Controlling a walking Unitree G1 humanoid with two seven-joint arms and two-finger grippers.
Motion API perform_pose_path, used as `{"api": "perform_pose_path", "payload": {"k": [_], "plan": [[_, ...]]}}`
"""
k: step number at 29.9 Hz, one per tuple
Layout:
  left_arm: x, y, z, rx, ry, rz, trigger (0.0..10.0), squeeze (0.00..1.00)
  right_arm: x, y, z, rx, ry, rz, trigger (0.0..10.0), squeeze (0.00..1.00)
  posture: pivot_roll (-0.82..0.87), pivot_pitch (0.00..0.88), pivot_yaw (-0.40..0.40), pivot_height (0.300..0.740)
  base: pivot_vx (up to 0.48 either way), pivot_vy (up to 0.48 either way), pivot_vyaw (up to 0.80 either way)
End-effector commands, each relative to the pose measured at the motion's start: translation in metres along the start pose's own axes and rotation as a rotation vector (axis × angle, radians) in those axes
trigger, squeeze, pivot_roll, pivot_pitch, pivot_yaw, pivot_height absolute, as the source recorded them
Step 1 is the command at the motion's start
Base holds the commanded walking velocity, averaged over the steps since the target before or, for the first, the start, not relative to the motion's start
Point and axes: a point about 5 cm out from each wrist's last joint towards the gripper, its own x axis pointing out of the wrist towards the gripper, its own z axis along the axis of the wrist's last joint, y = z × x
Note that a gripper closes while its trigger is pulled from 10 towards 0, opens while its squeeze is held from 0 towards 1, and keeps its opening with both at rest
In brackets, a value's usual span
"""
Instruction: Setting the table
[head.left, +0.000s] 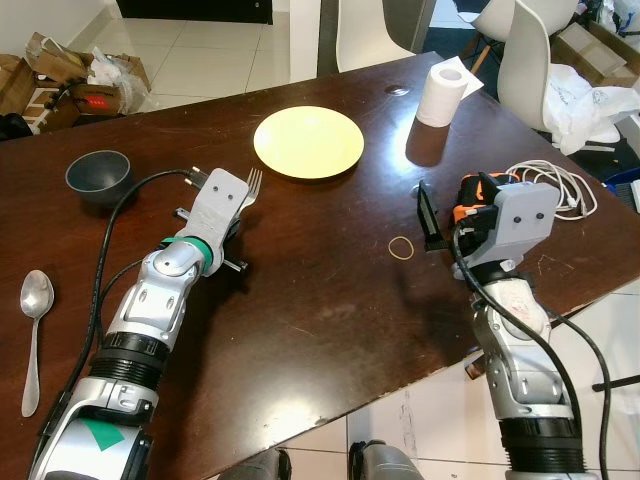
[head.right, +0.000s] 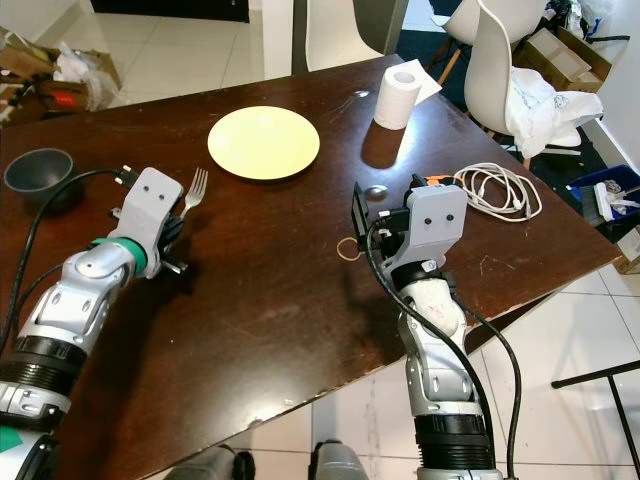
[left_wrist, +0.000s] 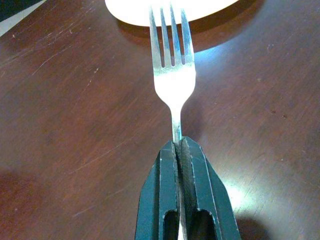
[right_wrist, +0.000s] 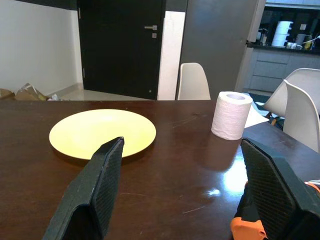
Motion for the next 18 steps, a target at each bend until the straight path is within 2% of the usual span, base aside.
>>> {"api": "perform_pose_path", "payload": {"k": [1,18], "plan": [[0.0008,-0.0008,-0.0002,0.002,0.0,-0.003,10.0,0.0,-0.0019,-0.0017,-0.0006,0.006,0.006,-0.013,10.0,0.0,0.01,0.0,0.057,0.74,0.0,0.0,0.0],[0.0019,0.0008,0.0016,0.005,-0.007,-0.001,10.0,0.0,-0.0009,-0.0002,-0.0006,0.003,0.004,-0.006,10.0,0.0,0.01,0.0,0.06,0.74,0.0,0.0,0.0]]}}
